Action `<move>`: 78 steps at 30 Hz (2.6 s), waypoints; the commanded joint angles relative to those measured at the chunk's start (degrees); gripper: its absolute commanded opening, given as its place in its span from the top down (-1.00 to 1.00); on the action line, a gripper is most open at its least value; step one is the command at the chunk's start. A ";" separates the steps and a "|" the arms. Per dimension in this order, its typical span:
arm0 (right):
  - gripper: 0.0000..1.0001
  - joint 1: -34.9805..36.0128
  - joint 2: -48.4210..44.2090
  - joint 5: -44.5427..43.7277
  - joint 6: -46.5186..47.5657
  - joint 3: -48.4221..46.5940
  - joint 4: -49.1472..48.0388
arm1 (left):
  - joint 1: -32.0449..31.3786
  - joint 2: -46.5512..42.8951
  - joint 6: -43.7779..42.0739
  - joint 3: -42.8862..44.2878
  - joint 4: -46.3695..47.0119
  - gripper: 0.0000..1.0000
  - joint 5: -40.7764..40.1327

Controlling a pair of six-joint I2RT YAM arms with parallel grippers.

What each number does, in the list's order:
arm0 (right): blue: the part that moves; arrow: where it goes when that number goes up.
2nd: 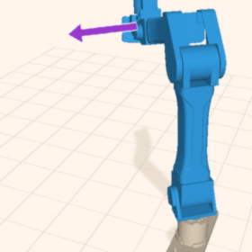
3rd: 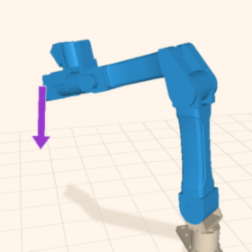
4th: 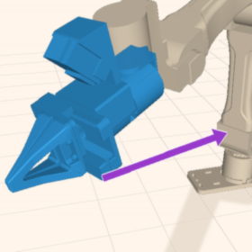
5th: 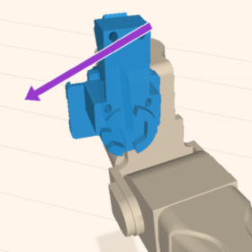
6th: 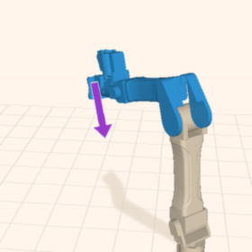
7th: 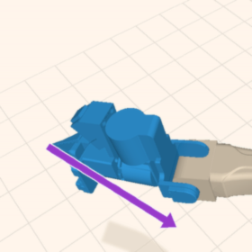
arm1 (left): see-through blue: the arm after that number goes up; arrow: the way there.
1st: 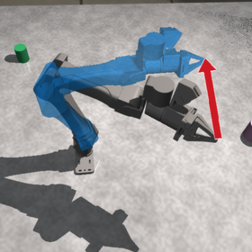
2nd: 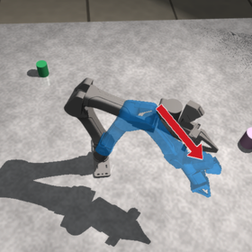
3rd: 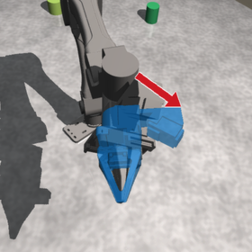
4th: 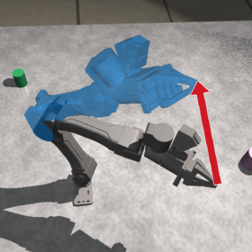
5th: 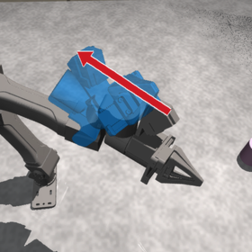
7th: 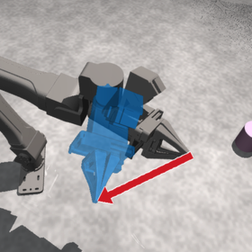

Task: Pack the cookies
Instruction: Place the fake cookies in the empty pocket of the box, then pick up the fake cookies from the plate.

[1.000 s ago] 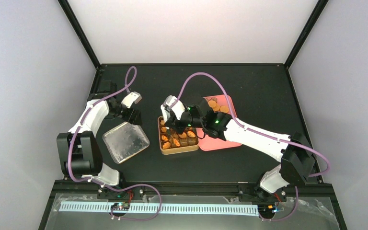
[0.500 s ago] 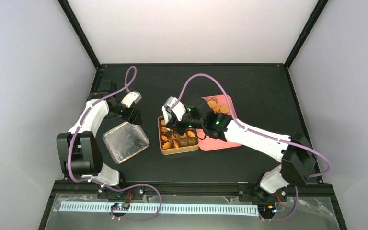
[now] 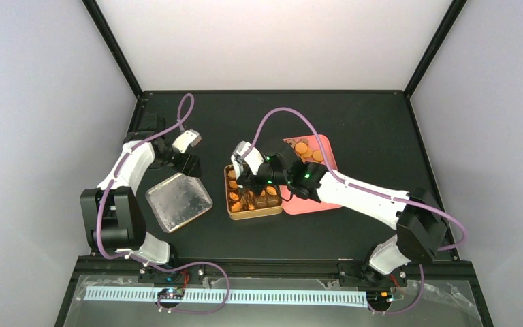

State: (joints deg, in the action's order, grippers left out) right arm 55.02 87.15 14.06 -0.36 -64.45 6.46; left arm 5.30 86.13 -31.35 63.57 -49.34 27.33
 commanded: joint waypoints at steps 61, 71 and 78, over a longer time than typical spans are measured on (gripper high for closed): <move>0.25 -27.16 10.16 -21.08 -2.25 -6.97 -4.15 | 0.85 -0.52 -0.11 1.40 -0.11 -0.66 1.47; 0.25 -27.16 10.41 -21.30 -2.77 -3.23 -6.40 | 1.10 -0.99 0.11 0.88 0.01 -0.67 1.09; 0.27 -27.15 7.85 -19.61 -4.76 1.80 -8.47 | 1.12 -1.16 0.07 0.91 0.03 -0.67 0.90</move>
State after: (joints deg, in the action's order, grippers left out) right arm 28.25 97.10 -5.34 -3.60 -66.65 -2.42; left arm 6.00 86.13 -31.29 63.57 -49.47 27.90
